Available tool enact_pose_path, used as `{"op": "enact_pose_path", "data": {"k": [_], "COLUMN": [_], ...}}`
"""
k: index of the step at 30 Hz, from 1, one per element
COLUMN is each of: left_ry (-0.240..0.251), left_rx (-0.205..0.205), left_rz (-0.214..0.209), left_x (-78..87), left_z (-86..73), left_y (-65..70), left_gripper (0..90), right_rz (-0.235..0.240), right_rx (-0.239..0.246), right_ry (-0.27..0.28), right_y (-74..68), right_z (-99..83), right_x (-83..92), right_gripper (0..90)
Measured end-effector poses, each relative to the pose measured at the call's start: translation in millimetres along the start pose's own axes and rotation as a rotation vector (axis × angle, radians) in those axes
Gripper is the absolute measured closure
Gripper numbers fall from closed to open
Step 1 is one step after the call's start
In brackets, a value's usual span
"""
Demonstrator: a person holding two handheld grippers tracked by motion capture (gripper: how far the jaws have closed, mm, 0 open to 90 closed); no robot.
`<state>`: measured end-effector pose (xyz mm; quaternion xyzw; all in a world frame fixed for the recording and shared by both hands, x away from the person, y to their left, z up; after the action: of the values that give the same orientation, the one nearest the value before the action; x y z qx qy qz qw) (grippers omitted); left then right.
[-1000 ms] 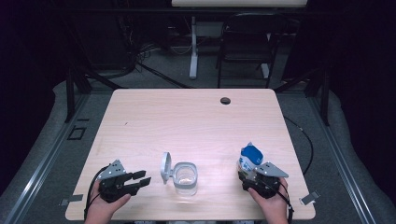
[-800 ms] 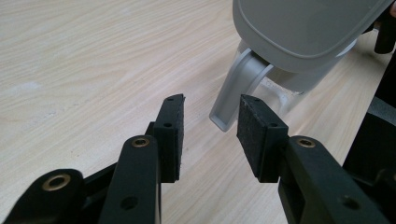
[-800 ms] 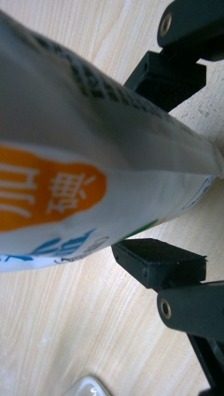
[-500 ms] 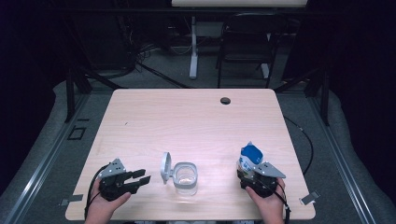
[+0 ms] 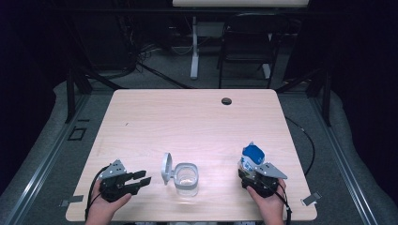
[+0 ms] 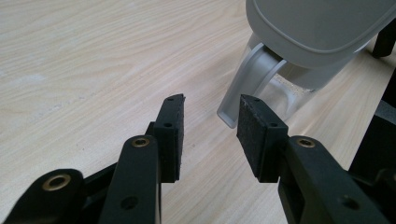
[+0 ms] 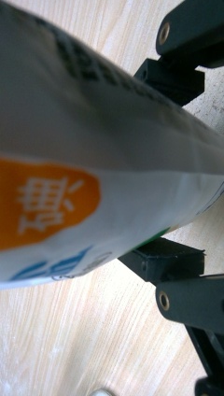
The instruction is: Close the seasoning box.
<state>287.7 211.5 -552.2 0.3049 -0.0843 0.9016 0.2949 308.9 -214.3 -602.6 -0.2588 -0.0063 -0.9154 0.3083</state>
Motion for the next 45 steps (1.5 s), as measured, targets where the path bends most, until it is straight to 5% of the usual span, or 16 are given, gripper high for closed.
{"op": "enact_pose_path", "data": {"k": [45], "left_ry": [0.004], "left_rx": [0.012], "left_rz": [0.010], "left_x": [1.8], "left_z": [-0.1], "left_y": [-1.2], "left_gripper": [61.8], "right_rz": [0.020], "right_rx": [0.029], "right_ry": [-0.015], "right_y": [3.1], "right_z": [-0.5], "right_x": [2.1], "right_gripper": [38.7]}}
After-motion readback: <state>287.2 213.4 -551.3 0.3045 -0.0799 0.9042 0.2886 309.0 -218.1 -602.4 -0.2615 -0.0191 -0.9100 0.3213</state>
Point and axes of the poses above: each handheld gripper's, and its own axes: x roughly backward along the jaws, z roughly out of its top, y roughly to its right, the point moved 4 cm from there along -x, roughly forward along the jaws, and after that the axes turned 15 degrees about z, right-handed, at the moved point
